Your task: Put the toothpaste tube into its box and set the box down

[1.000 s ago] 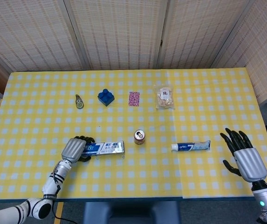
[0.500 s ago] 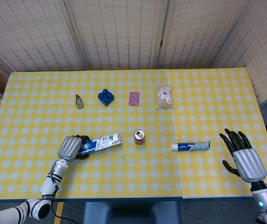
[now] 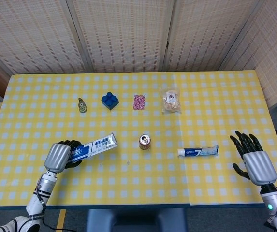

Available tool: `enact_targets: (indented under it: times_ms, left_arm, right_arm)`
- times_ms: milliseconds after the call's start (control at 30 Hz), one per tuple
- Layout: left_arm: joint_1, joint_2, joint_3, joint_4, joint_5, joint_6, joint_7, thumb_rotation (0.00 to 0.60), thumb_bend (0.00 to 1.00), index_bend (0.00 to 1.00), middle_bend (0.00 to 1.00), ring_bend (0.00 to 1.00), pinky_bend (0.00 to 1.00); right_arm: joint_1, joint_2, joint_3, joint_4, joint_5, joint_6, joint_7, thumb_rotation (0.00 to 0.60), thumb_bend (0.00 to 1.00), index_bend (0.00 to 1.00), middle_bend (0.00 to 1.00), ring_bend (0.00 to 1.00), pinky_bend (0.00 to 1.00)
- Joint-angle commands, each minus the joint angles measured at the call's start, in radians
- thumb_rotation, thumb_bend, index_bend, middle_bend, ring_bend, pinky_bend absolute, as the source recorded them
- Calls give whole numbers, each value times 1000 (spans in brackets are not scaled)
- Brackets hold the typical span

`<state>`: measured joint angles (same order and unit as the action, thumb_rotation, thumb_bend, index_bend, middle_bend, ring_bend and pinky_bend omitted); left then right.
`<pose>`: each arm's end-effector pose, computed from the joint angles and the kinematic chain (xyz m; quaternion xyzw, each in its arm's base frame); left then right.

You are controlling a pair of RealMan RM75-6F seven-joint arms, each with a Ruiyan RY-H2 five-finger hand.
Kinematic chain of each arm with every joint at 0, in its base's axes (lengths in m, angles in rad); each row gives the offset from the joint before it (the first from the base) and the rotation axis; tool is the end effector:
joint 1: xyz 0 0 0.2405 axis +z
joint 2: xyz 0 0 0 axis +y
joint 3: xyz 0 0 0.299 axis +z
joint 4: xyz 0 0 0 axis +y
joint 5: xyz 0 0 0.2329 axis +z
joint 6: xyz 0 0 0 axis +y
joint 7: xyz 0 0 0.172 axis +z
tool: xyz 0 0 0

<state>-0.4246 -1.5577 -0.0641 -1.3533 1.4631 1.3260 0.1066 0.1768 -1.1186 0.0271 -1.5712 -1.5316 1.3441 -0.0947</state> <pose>-0.2702 0.3224 -0.0076 -0.6701 -0.3548 -0.4458 0.4757 -0.3545 -0.2409 0.1339 0.6751 -0.3537 0.3310 0.5564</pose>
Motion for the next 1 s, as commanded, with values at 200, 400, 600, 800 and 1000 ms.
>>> enact_targets:
  times_ms: [200, 400, 600, 800, 1000]
  left_arm:
    - [64, 86, 32, -123, 84, 112, -12, 600, 225, 498, 596, 507, 592]
    - [77, 126, 37, -169, 95, 115, -47, 600, 225, 490, 596, 505, 589]
    - [83, 141, 32, -171, 92, 109, -64, 600, 225, 490, 596, 504, 589]
    - [87, 146, 23, -160, 87, 106, -84, 600, 224, 490, 596, 503, 589]
    - [90, 151, 16, -147, 82, 99, -101, 600, 224, 491, 596, 504, 589]
  right_arm:
    - [114, 4, 18, 46, 83, -219, -67, 600, 337, 115, 1, 3, 0]
    - [190, -63, 39, 111, 163, -344, -149, 600, 337, 344, 129, 80, 0]
    - [228, -145, 46, 171, 196, -374, -217, 600, 337, 397, 174, 114, 0]
    - [246, -205, 50, 227, 228, -375, -276, 600, 337, 399, 179, 121, 0]
    - [253, -247, 38, 270, 262, -397, -308, 600, 337, 399, 179, 122, 0]
